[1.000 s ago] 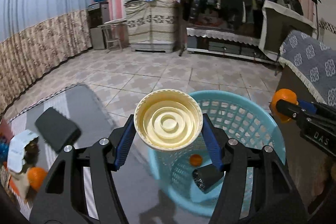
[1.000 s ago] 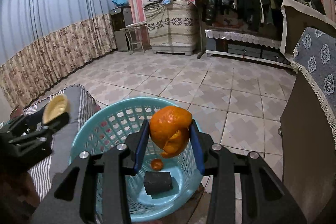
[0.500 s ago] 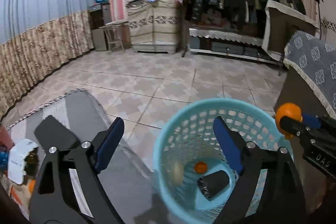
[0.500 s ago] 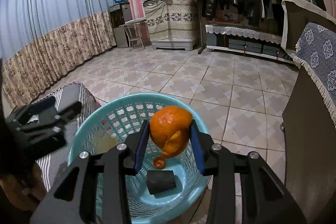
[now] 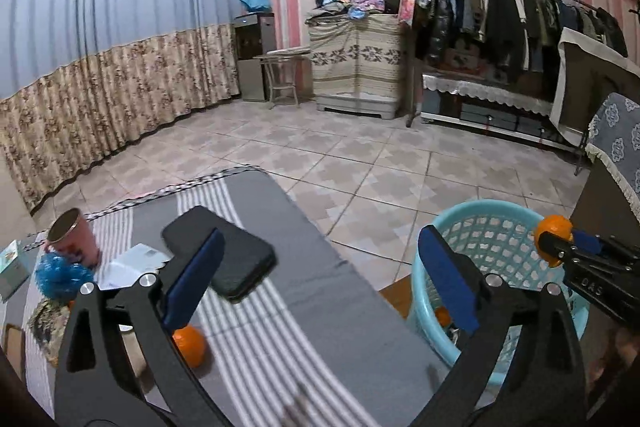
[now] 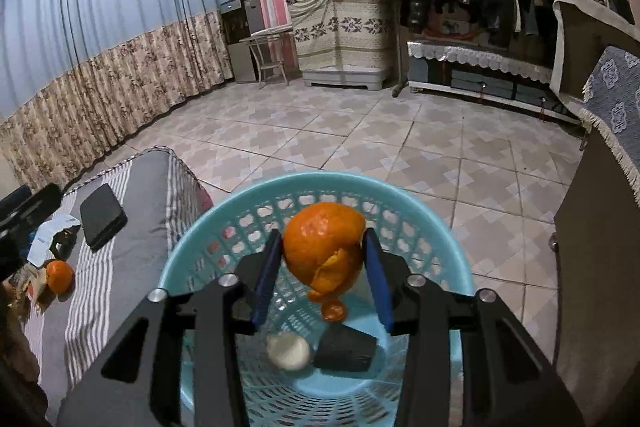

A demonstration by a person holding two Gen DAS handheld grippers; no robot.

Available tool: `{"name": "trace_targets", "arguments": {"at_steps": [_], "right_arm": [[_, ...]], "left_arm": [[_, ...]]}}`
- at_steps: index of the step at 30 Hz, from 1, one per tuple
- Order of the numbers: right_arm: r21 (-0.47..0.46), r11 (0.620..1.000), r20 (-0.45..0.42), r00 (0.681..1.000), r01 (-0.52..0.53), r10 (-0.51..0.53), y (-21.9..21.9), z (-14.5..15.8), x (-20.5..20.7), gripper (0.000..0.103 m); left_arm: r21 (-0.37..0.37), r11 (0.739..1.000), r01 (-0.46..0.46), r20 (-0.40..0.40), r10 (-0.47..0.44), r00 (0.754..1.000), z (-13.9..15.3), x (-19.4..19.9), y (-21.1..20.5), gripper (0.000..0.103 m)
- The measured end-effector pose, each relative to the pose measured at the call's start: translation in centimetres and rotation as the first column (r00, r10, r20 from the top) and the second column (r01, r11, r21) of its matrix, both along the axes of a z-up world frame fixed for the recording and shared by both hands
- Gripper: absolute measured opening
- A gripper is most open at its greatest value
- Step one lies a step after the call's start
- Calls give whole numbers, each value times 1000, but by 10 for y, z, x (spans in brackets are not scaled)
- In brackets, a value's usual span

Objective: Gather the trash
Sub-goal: 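Move both tools back over the striped mat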

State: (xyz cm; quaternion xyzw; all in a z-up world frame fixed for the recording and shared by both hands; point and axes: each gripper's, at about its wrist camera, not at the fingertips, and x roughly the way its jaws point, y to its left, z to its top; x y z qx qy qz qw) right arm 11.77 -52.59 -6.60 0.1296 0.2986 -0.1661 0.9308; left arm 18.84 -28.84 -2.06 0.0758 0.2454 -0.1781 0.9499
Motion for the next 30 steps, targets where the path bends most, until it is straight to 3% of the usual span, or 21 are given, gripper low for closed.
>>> {"name": "trace_targets", "arguments": {"at_steps": [2, 4, 6, 21, 30], "right_arm": [[-17, 1000, 2, 1000, 10, -10, 4, -1, 1, 79], [-40, 999, 1, 1000, 12, -12, 8, 1, 0, 80], [-42, 999, 6, 1000, 21, -20, 8, 2, -2, 89], [-122, 992, 83, 996, -7, 17, 32, 21, -10, 90], [-118, 990, 102, 991, -75, 88, 65, 26, -10, 90]], "left_arm": [[-1, 1000, -12, 9, 12, 1000, 3, -3, 4, 95], [-10, 1000, -18, 10, 18, 1000, 4, -6, 11, 95], [-16, 1000, -25, 11, 25, 1000, 5, -10, 18, 96], [-41, 993, -108, 28, 109, 994, 11, -26, 71, 97], [-51, 983, -175, 27, 176, 984, 14, -33, 116, 97]]}}
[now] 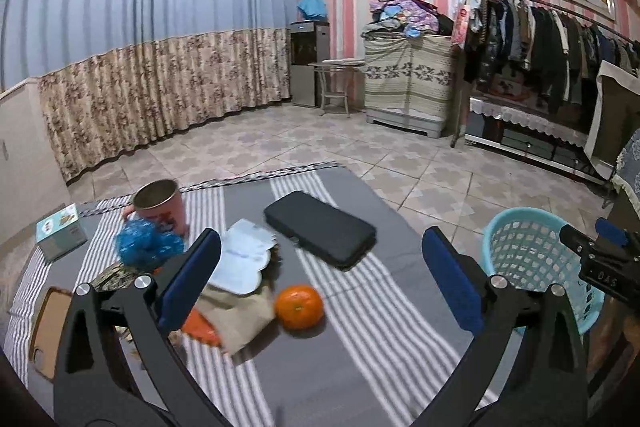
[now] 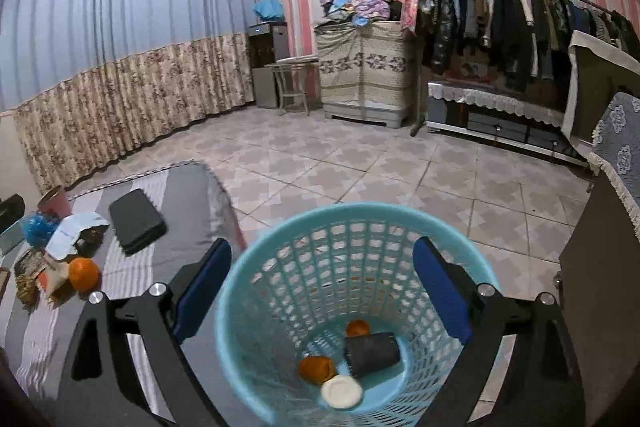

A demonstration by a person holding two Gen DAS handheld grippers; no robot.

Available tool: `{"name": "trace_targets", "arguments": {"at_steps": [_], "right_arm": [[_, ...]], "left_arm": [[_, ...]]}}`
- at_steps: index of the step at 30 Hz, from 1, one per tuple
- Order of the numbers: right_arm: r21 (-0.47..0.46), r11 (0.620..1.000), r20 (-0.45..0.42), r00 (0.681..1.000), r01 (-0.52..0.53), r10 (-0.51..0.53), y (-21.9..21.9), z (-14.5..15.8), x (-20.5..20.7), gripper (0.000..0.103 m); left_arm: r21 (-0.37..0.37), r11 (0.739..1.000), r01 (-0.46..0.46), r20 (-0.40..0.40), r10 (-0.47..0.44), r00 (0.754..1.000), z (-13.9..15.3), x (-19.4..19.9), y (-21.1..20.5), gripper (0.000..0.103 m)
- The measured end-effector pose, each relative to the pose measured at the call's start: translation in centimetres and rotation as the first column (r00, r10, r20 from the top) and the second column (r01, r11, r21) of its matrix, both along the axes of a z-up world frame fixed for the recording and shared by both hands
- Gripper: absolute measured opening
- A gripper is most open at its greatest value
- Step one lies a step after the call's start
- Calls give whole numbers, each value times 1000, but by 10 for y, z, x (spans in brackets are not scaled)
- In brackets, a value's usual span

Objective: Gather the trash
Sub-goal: 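Move both tools back over the striped mat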

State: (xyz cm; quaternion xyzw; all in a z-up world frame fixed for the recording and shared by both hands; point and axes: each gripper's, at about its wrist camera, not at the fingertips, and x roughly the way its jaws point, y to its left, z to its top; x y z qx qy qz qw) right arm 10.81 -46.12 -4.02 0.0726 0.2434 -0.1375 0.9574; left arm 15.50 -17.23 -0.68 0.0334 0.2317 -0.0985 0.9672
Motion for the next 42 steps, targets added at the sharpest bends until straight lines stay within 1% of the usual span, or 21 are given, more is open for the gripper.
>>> {"name": "trace_targets", "arguments": {"at_steps": [5, 10, 17, 24, 28, 31, 34, 36, 39, 42], "right_arm": [[-33, 997, -11, 998, -68, 68, 34, -1, 4, 90], [20, 991, 6, 991, -132, 132, 60, 0, 4, 90], [10, 982, -4, 982, -188, 188, 99, -4, 10, 90], [0, 973, -37, 973, -230, 230, 132, -13, 17, 90], [56, 968, -53, 967, -246, 249, 144, -19, 23, 90], [70, 966, -65, 965, -251, 255, 153, -24, 28, 90], [63, 961, -94, 957, -268, 273, 165, -32, 35, 90], [38, 959, -114, 953, -279, 282, 174, -35, 39, 90], [15, 959, -133, 950, -285, 284, 179, -37, 42, 90], [23, 960, -143, 949, -281, 281, 179, -38, 46, 90]], "left_arm": [[-2, 999, -48, 2, 48, 999, 1, -5, 34, 97], [-13, 995, -98, -2, 98, 995, 4, -9, 62, 97], [8, 987, -163, 3, 163, 987, 3, -18, 104, 97], [-11, 977, -214, -50, 213, 976, -14, -24, 149, 97], [-2, 971, -237, -93, 236, 967, -31, -23, 164, 97], [0, 968, -249, -127, 247, 961, -45, -22, 176, 97], [6, 968, -251, -167, 248, 954, -58, -16, 181, 97], [14, 969, -246, -190, 244, 951, -65, -11, 181, 97], [14, 975, -222, -206, 220, 953, -72, -7, 175, 97], [19, 982, -188, -225, 187, 956, -75, 3, 165, 97]]}}
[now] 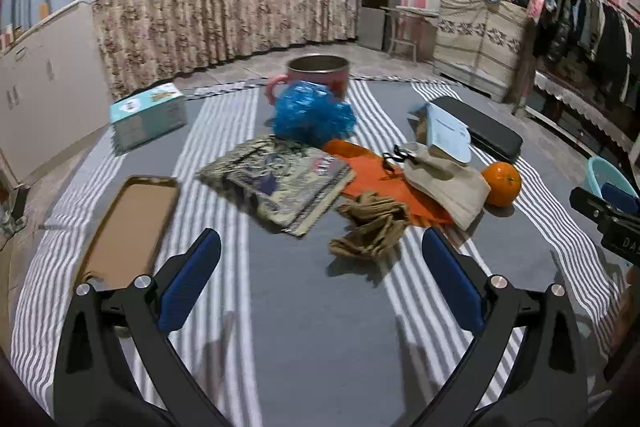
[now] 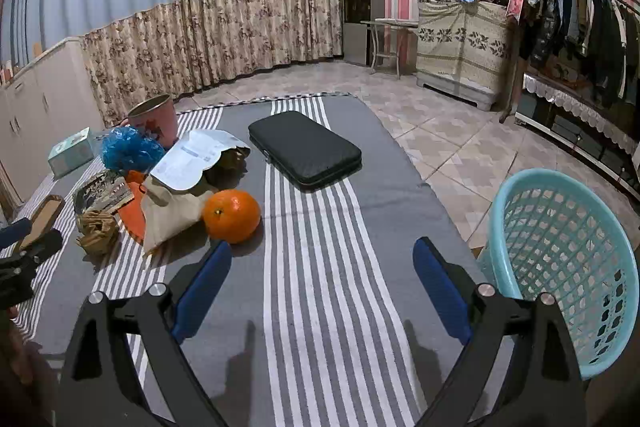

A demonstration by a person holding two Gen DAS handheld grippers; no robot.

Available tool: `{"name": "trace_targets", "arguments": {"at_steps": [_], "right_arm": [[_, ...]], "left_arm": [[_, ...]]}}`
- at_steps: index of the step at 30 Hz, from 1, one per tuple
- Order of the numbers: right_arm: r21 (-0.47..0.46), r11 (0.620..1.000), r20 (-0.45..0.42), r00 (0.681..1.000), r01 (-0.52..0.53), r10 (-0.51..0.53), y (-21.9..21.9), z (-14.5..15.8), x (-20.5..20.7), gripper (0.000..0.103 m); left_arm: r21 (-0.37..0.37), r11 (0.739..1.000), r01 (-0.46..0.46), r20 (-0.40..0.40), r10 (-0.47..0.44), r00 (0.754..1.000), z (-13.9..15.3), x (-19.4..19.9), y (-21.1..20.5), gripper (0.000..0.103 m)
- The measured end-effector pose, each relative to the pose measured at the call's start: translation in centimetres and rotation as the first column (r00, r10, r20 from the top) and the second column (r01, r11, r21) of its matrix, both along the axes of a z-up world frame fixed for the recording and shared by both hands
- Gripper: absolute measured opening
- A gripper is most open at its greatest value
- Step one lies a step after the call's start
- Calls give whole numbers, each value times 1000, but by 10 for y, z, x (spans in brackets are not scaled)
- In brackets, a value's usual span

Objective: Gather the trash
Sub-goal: 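Move both tools back over the striped mat, then grasp the brown cloth with the left tool while the right tool grasps the whole orange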

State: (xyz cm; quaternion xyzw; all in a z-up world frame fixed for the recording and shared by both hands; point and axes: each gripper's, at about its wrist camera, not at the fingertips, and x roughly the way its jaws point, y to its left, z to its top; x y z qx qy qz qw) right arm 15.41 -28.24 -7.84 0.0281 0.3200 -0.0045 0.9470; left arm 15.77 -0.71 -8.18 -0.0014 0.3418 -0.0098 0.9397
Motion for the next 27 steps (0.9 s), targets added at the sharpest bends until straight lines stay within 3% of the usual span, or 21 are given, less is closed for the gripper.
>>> {"name": "trace_targets", "arguments": {"at_steps": [4, 9, 12, 17, 23, 27], "right_arm": [[-18, 1000, -20, 1000, 3, -4, 0, -3, 8, 90], [-44, 999, -43, 999, -13, 11, 6, -7, 17, 90], [-63, 998, -41, 999, -29, 27, 11, -6, 19, 90], [-66, 996, -42, 997, -62, 59, 18, -5, 20, 90], [-64, 992, -24, 994, -106, 105, 31, 0, 17, 90], [-99, 985, -61, 989, -141, 135, 45, -7, 28, 90]], "left_arm": [[-9, 998, 60, -60, -60, 996, -9, 21, -12, 95], [-61, 992, 107, -160, -115, 980, -22, 41, -15, 67], [-79, 988, 134, -175, -146, 974, -25, 43, -18, 50], [-72, 988, 133, -108, -140, 984, -16, 36, -13, 48], [38, 996, 77, 22, -78, 997, 9, 26, 4, 48], [12, 999, 33, 51, -34, 998, 15, 31, 27, 48]]}}
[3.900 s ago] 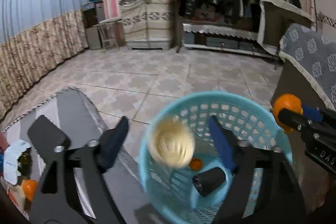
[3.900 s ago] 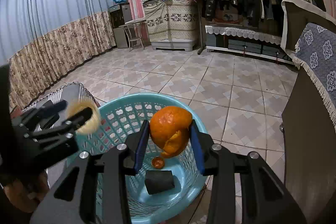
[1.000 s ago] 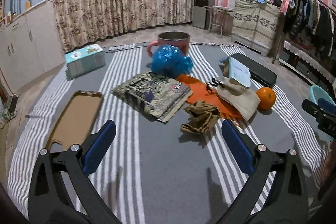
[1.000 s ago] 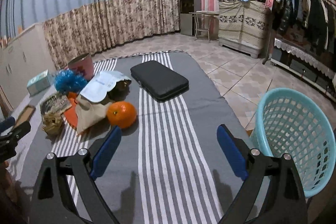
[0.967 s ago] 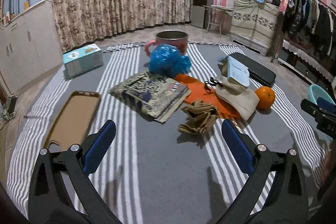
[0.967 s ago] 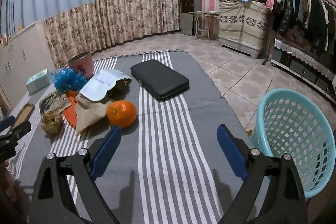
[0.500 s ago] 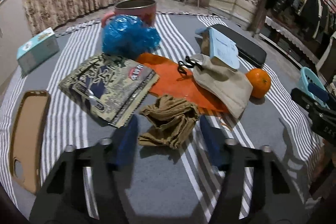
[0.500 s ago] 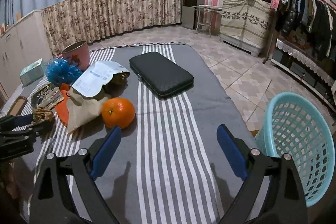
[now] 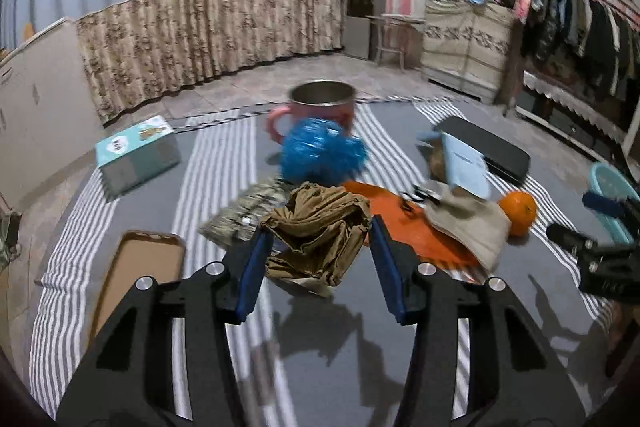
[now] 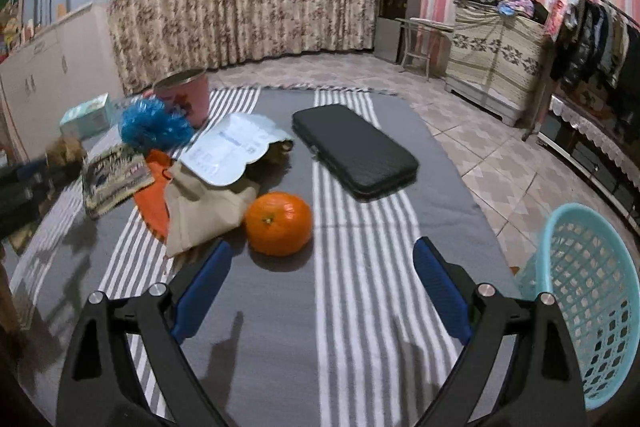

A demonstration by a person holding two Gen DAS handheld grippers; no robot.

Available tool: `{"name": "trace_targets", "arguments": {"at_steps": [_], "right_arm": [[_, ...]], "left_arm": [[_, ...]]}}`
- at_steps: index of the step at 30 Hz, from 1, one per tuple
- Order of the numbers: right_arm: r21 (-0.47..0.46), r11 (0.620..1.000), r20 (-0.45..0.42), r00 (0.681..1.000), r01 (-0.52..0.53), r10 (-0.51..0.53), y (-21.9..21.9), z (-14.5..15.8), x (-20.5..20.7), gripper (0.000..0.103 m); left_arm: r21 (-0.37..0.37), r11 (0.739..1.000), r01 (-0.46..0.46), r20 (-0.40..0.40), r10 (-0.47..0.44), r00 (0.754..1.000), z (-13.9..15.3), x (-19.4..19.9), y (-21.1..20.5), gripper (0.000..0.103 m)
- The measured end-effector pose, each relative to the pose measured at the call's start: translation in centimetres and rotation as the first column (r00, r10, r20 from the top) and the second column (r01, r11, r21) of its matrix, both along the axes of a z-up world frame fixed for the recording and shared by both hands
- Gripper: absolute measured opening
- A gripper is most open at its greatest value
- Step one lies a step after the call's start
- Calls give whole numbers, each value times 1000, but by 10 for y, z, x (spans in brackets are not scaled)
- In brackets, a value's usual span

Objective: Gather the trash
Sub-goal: 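Grasp the brown cloth with the left tool while the right tool grasps the whole orange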

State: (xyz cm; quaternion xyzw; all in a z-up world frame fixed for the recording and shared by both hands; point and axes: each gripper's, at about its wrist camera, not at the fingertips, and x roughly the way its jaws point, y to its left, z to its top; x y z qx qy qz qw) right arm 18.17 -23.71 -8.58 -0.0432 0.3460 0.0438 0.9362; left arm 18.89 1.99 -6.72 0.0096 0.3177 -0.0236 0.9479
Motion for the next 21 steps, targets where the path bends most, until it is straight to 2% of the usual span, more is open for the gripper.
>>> {"name": "trace_targets", "arguments": {"at_steps": [7, 15, 18, 21], "right_arm": [[28, 1000, -66, 998, -4, 6, 5, -8, 24, 89], [35, 996, -138, 987, -84, 88, 23, -22, 38, 47], [60, 994, -122, 988, -88, 95, 20, -18, 37, 41], [64, 995, -84, 993, -75, 80, 13, -8, 31, 40]], "left_arm": [[-14, 999, -41, 1, 41, 999, -1, 12, 21, 48], [8, 999, -42, 6, 42, 999, -6, 14, 21, 48], [4, 999, -49, 3, 48, 999, -5, 15, 20, 48], [11, 999, -51, -4, 51, 999, -2, 17, 17, 48]]}}
